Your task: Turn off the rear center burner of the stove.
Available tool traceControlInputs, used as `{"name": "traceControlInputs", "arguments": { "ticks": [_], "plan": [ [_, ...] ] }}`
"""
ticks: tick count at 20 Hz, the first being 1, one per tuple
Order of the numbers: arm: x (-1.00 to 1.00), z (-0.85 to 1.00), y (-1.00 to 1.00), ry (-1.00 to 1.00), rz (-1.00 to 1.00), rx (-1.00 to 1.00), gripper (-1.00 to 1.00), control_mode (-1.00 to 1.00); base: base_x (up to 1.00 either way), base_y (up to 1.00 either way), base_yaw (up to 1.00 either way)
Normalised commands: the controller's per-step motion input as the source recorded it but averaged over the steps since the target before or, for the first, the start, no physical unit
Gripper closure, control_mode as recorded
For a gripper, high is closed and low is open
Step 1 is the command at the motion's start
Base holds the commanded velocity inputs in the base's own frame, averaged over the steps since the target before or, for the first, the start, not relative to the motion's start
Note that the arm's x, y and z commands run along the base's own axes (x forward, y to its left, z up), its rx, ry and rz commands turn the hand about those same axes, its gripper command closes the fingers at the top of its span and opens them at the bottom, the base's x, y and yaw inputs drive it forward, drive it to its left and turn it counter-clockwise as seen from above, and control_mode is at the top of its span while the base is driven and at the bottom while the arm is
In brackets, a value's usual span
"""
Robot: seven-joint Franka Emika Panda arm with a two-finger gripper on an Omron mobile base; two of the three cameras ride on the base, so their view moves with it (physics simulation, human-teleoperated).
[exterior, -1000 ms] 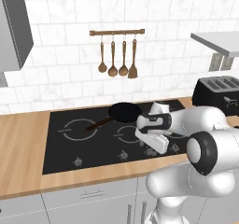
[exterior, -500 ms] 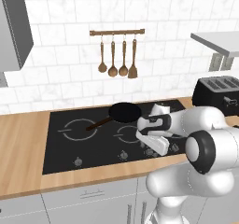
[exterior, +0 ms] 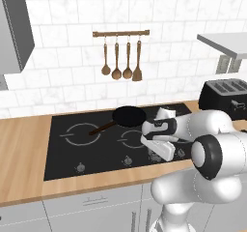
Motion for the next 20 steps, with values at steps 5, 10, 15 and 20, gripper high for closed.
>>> {"name": "traceControlInputs", "arguments": {
  "ticks": [5, 10, 15, 20],
  "plan": [
    [0.00, 0.00, 0.00, 0.00, -0.02, 0.00, 1.00, -1.00, 0.00, 0.00, 0.00],
    [0.00, 0.00, -0.03, 0.04, -0.26, 0.01, 1.00, -1.00, 0.00, 0.00, 0.00],
    [0.00, 0.00, -0.04, 0.12, -0.40, 0.04, 1.00, -1.00, 0.00, 0.00, 0.00],
    [0.12, 0.00, -0.01, 0.16, -0.47, 0.02, 1.00, -1.00, 0.00, 0.00, 0.00]
  ]
}}
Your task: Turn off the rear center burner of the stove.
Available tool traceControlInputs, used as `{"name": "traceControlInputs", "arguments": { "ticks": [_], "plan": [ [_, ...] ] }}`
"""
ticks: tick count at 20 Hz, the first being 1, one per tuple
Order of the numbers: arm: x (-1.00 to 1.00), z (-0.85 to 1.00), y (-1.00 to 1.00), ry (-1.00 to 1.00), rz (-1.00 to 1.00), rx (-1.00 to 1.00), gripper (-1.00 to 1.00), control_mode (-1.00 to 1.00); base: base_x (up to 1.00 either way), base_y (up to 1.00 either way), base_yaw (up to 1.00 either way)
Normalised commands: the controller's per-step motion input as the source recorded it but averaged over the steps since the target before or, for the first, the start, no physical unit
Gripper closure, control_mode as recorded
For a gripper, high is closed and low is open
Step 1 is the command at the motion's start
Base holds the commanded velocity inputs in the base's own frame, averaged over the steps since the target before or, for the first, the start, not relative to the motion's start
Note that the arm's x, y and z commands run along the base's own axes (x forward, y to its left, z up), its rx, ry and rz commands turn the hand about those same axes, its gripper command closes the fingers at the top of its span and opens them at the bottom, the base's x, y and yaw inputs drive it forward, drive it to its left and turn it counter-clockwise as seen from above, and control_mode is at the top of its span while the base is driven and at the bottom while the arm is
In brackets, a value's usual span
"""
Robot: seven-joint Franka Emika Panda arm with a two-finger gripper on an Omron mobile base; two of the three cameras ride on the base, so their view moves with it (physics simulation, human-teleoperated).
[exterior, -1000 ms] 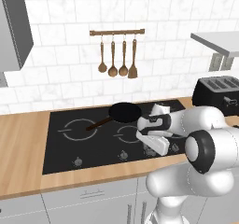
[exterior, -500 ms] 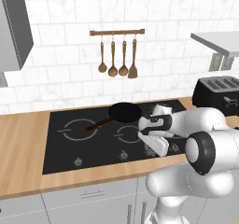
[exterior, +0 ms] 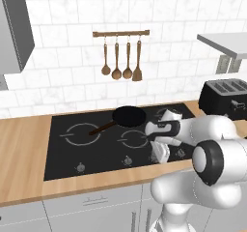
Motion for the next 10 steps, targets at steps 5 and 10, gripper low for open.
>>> {"name": "traceControlInputs", "arguments": {
  "ticks": [5, 10],
  "plan": [
    [0.26, 0.00, 0.00, 0.18, -0.46, 0.01, 1.00, -1.00, 0.00, 0.00, 0.00],
    [0.31, 0.00, -0.02, 0.24, -0.47, 0.04, 1.00, -1.00, 0.00, 0.00, 0.00]
  ]
}}
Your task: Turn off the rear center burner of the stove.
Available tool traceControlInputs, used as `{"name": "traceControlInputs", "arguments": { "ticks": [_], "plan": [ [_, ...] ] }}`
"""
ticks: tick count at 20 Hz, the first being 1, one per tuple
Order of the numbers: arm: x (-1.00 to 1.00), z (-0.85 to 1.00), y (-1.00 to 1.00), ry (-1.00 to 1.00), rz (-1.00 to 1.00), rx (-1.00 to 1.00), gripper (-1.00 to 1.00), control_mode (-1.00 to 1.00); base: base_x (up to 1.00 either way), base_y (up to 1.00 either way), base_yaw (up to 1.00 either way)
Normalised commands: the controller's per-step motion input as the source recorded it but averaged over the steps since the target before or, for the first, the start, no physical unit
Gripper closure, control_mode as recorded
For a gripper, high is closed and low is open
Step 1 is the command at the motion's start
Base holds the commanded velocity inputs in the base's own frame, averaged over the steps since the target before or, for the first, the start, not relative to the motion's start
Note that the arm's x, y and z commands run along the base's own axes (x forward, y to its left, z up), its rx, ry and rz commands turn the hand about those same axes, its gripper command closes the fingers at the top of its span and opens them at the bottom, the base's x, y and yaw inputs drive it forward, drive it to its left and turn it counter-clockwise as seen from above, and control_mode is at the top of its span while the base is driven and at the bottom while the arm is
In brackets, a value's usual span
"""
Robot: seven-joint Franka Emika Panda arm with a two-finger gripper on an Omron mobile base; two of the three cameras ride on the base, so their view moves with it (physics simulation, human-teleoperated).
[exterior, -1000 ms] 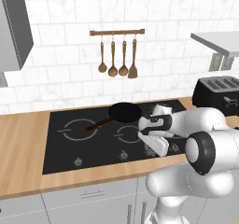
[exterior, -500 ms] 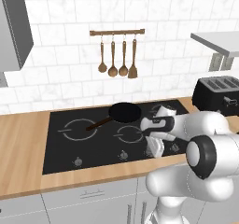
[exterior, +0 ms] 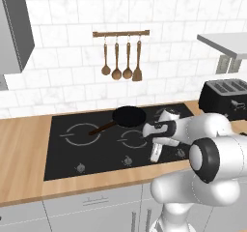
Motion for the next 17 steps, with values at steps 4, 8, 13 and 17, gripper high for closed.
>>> {"name": "traceControlInputs", "arguments": {
  "ticks": [4, 8, 13, 17],
  "plan": [
    [0.11, 0.00, 0.00, 0.25, -0.51, 0.06, 1.00, -1.00, 0.00, 0.00, 0.00],
    [0.08, 0.00, -0.06, 0.25, -0.58, 0.07, 1.00, -1.00, 0.00, 0.00, 0.00],
    [0.07, 0.00, -0.09, 0.25, -0.62, 0.07, 1.00, -1.00, 0.00, 0.00, 0.00],
    [-0.05, -0.01, -0.07, -0.01, -0.02, 0.01, 1.00, -1.00, 0.00, 0.00, 0.00]
  ]
}}
